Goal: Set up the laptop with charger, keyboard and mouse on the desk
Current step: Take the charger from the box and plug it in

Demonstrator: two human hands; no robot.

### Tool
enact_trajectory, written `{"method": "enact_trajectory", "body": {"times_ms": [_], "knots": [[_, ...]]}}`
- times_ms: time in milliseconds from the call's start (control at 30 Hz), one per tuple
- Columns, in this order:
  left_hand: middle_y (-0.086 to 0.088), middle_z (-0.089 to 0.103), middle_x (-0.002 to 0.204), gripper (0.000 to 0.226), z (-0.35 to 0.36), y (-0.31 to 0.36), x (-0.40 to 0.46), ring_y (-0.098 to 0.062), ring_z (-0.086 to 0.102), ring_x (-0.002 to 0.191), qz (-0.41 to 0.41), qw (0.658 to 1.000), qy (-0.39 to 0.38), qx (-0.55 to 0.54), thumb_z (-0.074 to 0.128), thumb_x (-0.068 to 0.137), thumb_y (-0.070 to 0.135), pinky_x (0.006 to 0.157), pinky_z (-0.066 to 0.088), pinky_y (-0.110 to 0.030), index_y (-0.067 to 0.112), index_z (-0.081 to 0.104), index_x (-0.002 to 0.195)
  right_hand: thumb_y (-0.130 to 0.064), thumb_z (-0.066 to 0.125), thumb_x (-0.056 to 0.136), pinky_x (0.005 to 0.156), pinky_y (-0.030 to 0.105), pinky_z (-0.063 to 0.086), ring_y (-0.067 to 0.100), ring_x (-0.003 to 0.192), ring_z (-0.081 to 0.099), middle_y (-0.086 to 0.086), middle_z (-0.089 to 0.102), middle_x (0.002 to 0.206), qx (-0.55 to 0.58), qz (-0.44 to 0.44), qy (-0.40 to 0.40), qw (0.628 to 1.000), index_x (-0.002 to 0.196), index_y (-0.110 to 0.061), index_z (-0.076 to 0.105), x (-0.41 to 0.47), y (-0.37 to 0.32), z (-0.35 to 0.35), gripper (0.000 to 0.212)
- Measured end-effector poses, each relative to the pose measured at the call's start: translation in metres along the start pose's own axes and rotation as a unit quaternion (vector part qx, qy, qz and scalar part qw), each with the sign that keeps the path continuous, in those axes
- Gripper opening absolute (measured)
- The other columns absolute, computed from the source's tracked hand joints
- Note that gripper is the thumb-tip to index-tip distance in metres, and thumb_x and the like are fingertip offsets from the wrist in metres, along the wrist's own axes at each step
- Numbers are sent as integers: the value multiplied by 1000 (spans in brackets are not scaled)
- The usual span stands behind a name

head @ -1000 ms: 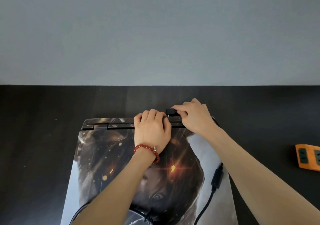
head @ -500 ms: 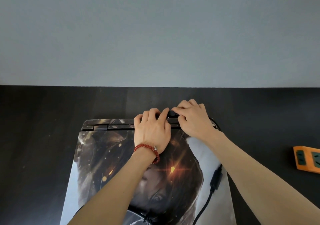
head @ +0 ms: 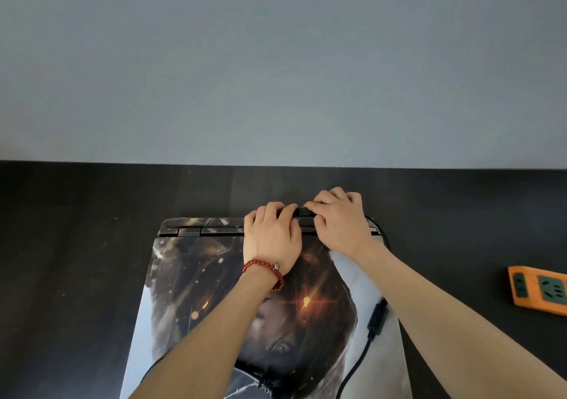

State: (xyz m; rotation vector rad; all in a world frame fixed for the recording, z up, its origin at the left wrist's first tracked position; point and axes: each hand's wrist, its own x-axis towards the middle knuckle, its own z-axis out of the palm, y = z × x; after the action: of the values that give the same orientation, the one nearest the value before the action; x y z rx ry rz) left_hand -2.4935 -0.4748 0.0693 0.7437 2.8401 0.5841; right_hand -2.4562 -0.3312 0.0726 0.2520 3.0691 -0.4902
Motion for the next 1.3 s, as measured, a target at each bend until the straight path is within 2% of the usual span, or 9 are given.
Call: {"method": "enact_trajectory", "body": {"times_ms": [167,267,367,467,600,700,933,1133,1300], "knots": [[-9,49,127,35,-37,-2,-6,-22,42,122,-30,980,-39,-194,45,89,8,104,29,-25,12,54,122,-13,41,90,112,54,11,17,135,29,-2,46,137,-24,39,-43,998,136,-21,43,-21,-11,-19,46],[-8,54,118,27,-71,-18,-34,-16,52,105,-66,971,-18,-230,46,89,8,89,32,-10,12,61,111,-13,43,91,106,48,34,25,123,47,6,57,126,82,43,29,995,125,-12,54,-53,-40,-41,36],[-8,59,115,24,-90,-42,-81,-23,55,107,-81,978,-24,-190,51,88,14,96,41,-28,15,63,109,-29,48,90,84,42,50,20,92,59,2,67,98,162,-21,-75,984,99,-18,65,-104,-82,-46,23],[-4,54,123,32,-93,-66,-136,-26,46,117,-109,987,-77,-85,55,86,27,102,36,-43,22,56,118,-51,49,84,90,41,45,20,100,55,2,63,107,53,-63,-201,976,108,-19,55,-150,-122,-29,40],[-6,44,130,47,-94,-90,-186,-29,37,122,-187,974,-122,31,52,85,35,102,31,-47,25,41,130,-25,54,87,91,43,41,29,111,51,11,57,120,-95,-67,-209,971,119,-8,44,-179,-150,-9,37],[-9,53,115,29,-105,-100,-198,-31,51,107,-211,973,-87,-31,48,88,23,93,39,-43,20,56,116,-10,52,86,89,41,41,29,106,54,12,60,115,-100,-42,-151,983,115,-6,48,-181,-155,-20,30],[-9,54,107,17,-139,-46,-186,-28,57,94,-57,980,7,-190,50,91,17,82,40,-26,9,61,102,-18,49,87,87,41,43,28,101,55,8,66,103,-112,26,19,993,108,-12,52,-185,-128,-93,22],[-8,61,103,17,-157,76,-153,-24,58,90,109,966,33,-233,48,91,18,78,40,-25,13,61,101,-19,54,89,59,28,43,14,73,56,-4,60,80,48,165,-6,985,101,-18,61,-241,-59,-164,14],[-7,61,107,18,-137,160,-139,-24,59,94,172,958,0,-229,49,91,18,80,42,-26,15,61,104,-19,60,86,70,28,49,13,78,63,-3,67,82,193,257,-6,947,82,-21,63,-285,3,-198,6]]}}
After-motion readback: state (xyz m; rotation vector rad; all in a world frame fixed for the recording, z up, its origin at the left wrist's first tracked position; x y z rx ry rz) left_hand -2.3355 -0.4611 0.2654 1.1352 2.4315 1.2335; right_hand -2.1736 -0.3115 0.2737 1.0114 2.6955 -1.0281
